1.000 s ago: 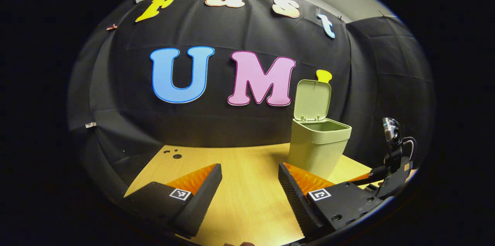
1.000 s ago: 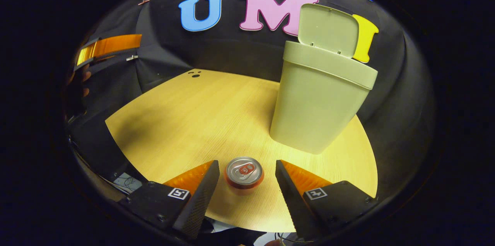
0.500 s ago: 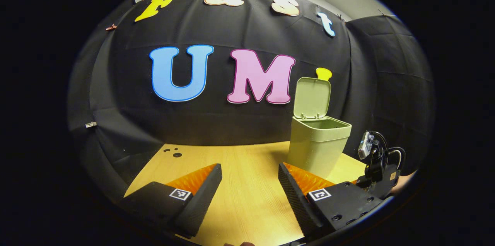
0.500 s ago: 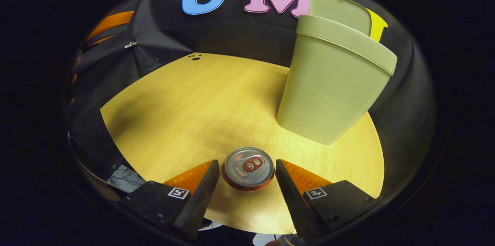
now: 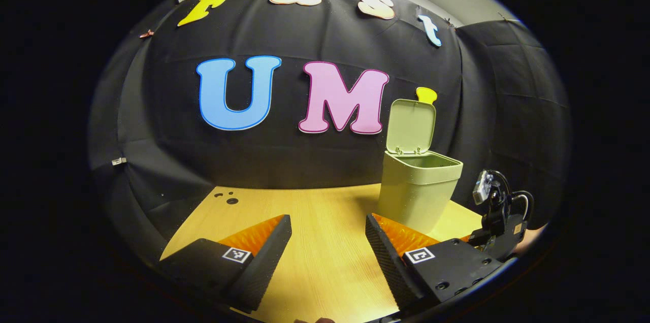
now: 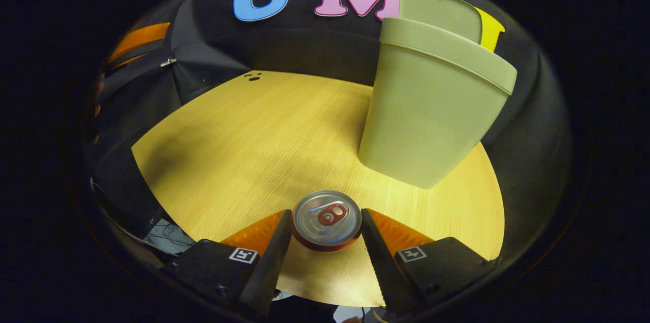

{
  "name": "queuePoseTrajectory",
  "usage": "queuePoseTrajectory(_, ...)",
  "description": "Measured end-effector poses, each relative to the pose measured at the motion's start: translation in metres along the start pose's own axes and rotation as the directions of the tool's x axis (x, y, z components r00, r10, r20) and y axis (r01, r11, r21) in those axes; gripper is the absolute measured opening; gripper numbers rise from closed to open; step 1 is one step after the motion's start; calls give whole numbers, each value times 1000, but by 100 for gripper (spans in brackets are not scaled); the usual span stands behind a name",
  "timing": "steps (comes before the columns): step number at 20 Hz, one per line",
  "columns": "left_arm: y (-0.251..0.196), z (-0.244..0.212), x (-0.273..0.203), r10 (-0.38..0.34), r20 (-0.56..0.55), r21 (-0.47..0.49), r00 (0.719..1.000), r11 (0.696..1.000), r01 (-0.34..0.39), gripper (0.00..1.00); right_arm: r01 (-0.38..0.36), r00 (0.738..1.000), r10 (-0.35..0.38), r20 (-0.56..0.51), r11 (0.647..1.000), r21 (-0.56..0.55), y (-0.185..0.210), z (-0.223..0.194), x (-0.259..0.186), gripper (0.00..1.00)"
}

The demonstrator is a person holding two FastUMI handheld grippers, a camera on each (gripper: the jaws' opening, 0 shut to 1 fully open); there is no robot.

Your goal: Press the lid of the desktop garbage bin to open it, pick up the crumpled paper on the desktop and throw it into the bin, then pick up the pop can on the desktop and drop it into the bin, and finally close the garbage bin lid.

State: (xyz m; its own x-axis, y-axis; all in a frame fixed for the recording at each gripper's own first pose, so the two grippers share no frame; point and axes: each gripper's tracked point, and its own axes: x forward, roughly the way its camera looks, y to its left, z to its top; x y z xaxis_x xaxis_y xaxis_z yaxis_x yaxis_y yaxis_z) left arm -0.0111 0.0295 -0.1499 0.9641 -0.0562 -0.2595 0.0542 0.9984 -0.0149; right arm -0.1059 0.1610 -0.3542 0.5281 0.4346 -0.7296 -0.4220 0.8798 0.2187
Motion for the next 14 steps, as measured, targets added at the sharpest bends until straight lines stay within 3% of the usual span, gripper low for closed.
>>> queuePoseTrajectory(7,-4,-1,4,-15,-3,-4,1000,1000,15,94,21,981,-23,192,1000,10,-16,83,-54,83)
queuePoseTrajectory(14,-9,1,9,-28,-2,-3,1000,1000,28,94,76,911,-99,401,994,72,-62,184,-118,83)
